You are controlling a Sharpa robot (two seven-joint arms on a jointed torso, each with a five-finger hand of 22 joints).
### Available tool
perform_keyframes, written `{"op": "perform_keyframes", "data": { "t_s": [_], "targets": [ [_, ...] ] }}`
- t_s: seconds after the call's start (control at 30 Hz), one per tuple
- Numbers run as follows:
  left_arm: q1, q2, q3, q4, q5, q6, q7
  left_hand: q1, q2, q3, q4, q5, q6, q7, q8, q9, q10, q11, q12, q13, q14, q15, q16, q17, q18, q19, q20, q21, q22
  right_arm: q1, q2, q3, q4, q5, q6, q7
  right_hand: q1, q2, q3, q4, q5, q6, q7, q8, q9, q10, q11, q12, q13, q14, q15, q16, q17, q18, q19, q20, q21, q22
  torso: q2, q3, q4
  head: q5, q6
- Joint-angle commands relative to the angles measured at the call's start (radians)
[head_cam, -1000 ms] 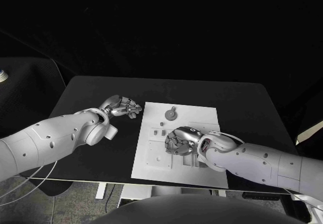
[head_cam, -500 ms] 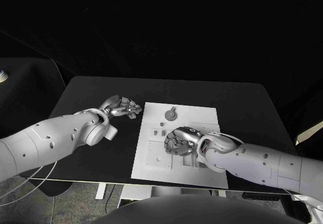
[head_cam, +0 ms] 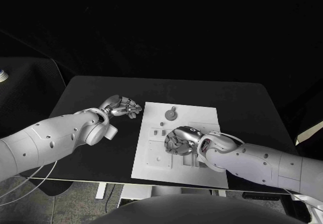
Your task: Assemble the parts on the task board
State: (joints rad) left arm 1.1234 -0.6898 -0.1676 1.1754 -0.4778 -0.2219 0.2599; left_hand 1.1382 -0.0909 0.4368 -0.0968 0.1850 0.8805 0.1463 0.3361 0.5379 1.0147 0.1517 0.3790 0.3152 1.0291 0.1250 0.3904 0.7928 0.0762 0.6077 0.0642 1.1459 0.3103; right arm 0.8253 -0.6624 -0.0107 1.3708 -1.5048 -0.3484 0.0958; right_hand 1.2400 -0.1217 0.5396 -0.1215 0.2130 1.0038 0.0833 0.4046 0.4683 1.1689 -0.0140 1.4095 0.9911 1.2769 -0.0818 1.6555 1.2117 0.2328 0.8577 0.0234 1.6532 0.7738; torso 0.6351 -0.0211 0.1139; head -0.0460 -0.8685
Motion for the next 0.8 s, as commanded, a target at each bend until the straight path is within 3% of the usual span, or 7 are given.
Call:
{"op": "perform_keyframes", "data": {
  "t_s": [0.03, 0.8],
  "targets": [
    [0.001, 0.001, 0.001, 0.002, 0.006, 0.012, 0.006, -0.003, 0.005, -0.003, -0.001, 0.003, -0.007, -0.002, -0.005, -0.001, -0.004, 0.0, -0.006, 0.001, 0.003, 0.003, -0.004, -0.001, 0.003, -0.007, -0.002, -0.004, 0.002, -0.001, 0.0, 0.0, 0.0, -0.012, 0.013, -0.001, 0.001, 0.012, 0.006, -0.002, 0.003, 0.063, 0.055, 0.003, 0.0, -0.001, 0.001, -0.005, -0.001, -0.002, 0.0, 0.009, -0.001, 0.014, 0.001, 0.004, 0.048, -0.001, 0.0, -0.0001, -0.0001, 0.0, 0.0],
    [0.001, 0.0, 0.001, 0.003, 0.006, 0.012, 0.006, -0.003, 0.005, -0.003, -0.001, 0.003, -0.008, -0.002, -0.005, -0.001, -0.004, 0.0, -0.007, 0.001, 0.003, 0.003, -0.005, -0.002, 0.003, -0.007, -0.002, -0.005, 0.002, -0.001, 0.005, 0.0, -0.009, -0.021, 0.03, -0.009, 0.001, 0.012, 0.007, -0.002, 0.003, 0.062, 0.055, 0.002, 0.0, -0.001, 0.001, -0.006, -0.001, -0.005, 0.0, 0.007, -0.005, 0.014, 0.001, 0.004, 0.048, -0.002, 0.0, -0.0004, -0.0005, 0.001, -0.002]
  ]
}}
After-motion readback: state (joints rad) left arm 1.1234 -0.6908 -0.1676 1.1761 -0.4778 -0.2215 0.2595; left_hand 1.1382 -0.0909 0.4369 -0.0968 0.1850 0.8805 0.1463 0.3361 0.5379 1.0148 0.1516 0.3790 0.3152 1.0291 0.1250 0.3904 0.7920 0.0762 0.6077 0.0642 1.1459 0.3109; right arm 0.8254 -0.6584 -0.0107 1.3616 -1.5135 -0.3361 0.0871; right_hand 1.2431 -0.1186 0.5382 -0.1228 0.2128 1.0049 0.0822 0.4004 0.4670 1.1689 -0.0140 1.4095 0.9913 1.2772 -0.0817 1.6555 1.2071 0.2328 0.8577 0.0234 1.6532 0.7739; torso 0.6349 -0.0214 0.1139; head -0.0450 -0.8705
